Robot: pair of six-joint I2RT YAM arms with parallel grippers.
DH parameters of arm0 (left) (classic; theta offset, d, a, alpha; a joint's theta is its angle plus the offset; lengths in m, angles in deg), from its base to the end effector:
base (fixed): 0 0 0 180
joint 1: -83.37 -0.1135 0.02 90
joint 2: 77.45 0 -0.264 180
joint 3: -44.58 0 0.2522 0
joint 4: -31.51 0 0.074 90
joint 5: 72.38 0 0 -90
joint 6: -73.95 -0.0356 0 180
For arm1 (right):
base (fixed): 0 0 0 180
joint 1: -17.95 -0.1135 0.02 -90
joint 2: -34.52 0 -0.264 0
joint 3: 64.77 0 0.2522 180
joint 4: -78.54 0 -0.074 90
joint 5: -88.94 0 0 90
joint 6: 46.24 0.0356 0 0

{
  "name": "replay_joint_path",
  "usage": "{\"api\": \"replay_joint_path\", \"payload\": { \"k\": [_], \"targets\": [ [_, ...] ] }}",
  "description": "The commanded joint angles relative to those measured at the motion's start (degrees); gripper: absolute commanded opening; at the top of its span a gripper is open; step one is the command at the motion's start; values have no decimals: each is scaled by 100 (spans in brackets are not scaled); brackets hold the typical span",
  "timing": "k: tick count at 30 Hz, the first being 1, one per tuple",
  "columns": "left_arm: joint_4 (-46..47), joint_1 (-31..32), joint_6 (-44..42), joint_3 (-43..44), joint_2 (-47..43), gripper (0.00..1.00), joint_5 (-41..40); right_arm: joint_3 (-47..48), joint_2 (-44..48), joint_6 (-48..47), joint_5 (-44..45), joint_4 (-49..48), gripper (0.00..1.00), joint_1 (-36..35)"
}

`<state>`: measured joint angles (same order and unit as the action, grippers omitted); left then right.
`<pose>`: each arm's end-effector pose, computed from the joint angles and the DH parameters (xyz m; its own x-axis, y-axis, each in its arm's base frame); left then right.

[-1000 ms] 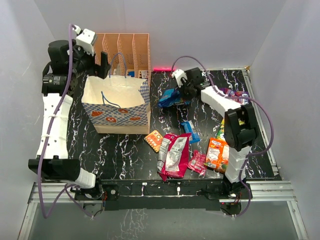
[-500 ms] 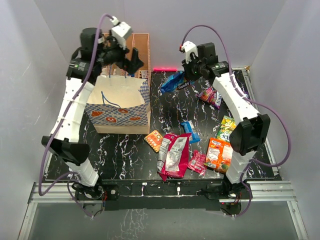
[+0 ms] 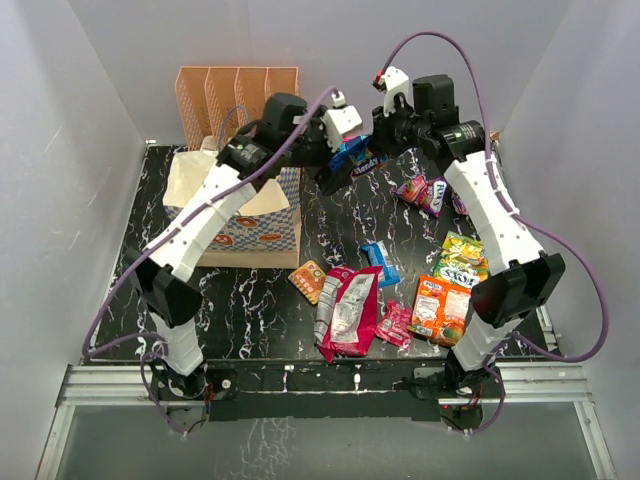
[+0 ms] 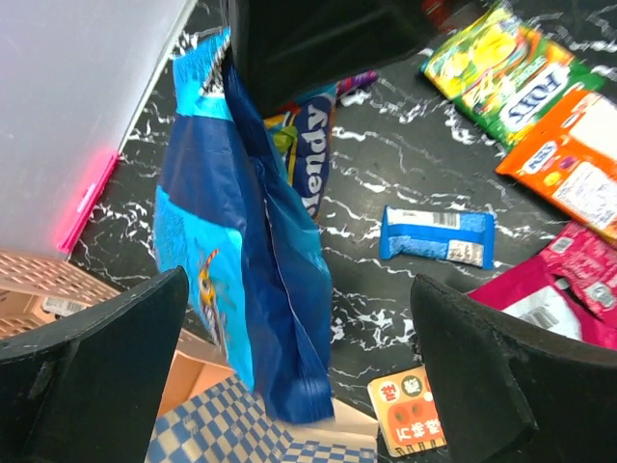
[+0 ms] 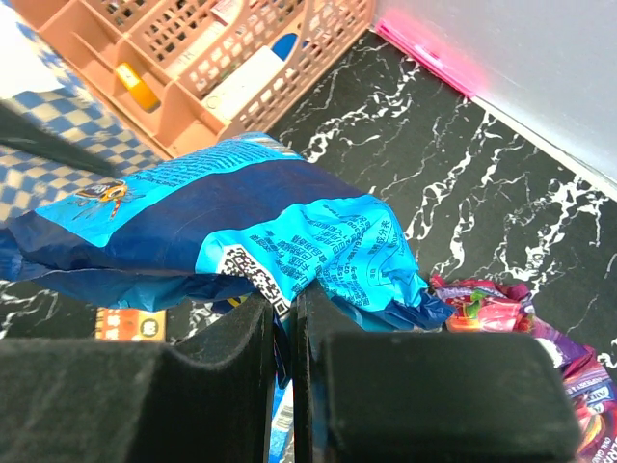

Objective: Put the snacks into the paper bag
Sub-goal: Place the snack in the paper bag.

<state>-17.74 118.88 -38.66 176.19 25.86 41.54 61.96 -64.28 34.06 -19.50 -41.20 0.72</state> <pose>0.3191 -0.2454 0.4519 0.0539 0.3932 -0.9179 0.8866 0.4040 0.2252 0.3541 0.1216 0.4349 -0.4131 -0.2955 -0.8614 -0.6147 0.7884 0.0244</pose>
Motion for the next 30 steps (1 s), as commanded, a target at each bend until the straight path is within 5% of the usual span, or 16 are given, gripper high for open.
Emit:
{"api": "replay_joint_path", "payload": {
  "k": [1,10,25,30],
  "targets": [
    [496,217,-368,-189,196,98,-845,17,719,288,-706,-904,8,-16],
    [430,323,-452,-187,486,84,-732,-397,891,232,-923,-906,8,-15],
    [403,335,-481,-106,408,15,-719,-725,831,195,-1001,-992,8,70],
    [380,334,-449,28,393,0,-709,-806,863,216,-1043,-1007,10,117]
  ]
}}
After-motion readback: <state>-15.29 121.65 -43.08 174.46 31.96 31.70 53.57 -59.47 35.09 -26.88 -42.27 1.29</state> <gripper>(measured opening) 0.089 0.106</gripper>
